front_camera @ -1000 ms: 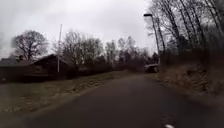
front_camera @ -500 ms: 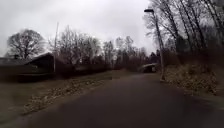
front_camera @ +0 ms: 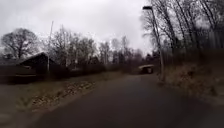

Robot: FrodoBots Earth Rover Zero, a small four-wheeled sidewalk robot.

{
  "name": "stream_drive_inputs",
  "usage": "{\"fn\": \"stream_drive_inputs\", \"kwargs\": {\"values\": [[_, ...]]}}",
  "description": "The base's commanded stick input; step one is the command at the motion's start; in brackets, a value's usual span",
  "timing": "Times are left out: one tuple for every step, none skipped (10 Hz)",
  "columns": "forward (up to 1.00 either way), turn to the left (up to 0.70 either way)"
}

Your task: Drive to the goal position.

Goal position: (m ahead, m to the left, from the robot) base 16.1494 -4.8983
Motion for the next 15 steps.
{"fn": "stream_drive_inputs", "kwargs": {"values": [[1.0, 0.0], [1.0, 0.0], [1.0, 0.0], [1.0, 0.0], [1.0, 0.0], [1.0, 0.0], [1.0, 0.0], [1.0, 0.0], [1.0, 0.0], [1.0, 0.0], [1.0, 0.0], [1.0, 0.0], [1.0, 0.0], [1.0, 0.0], [1.0, 0.0]]}}
